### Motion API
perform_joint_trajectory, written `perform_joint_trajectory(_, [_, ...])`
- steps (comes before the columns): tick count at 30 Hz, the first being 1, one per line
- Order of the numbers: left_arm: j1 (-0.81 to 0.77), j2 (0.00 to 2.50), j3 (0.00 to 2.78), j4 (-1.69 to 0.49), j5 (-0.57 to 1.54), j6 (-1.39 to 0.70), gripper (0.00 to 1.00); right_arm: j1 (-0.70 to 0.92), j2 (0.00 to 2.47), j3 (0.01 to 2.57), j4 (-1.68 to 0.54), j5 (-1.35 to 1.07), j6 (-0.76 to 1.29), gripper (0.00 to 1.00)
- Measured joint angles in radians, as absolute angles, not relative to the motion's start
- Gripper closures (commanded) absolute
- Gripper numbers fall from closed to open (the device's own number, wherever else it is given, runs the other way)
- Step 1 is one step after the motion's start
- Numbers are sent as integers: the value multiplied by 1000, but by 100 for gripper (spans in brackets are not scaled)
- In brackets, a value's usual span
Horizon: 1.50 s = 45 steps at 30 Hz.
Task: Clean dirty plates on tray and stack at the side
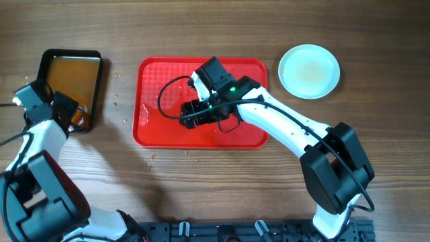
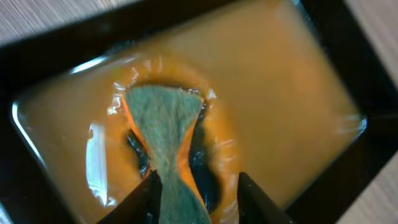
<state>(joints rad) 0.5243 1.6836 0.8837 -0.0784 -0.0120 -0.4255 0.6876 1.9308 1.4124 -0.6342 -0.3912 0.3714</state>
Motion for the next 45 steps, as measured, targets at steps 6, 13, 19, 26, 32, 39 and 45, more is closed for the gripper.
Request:
perform_joint_trajectory(6, [524,1665,883,-73,41,-426,18,688,1930,1412,-680,-387,358,2])
perform_joint_trajectory(13, [525,1136,901,-378,411,-467,0,688,1577,1416,-973,-185,350,1])
perform_joint_trajectory(19, [525,1020,893,-657,474,-478,0,688,1275,1405,-1224,-32,334,0])
perform_joint_trajectory(26, [525,1020,893,-659,477,-478,0,688,1291,1396,-1231,-17,334,0])
perform_joint_trajectory(32, [525,1020,893,-659,477,-478,0,688,1291,1396,-1239,-7,334,0])
perform_joint_trajectory(39, [525,1020,893,-657,477,-478,0,686,1274,1308,-876,91,202,0])
perform_joint_trajectory(45, [525,1020,892,-660,480,-479,0,501,1034,805,-412,-16,154,0])
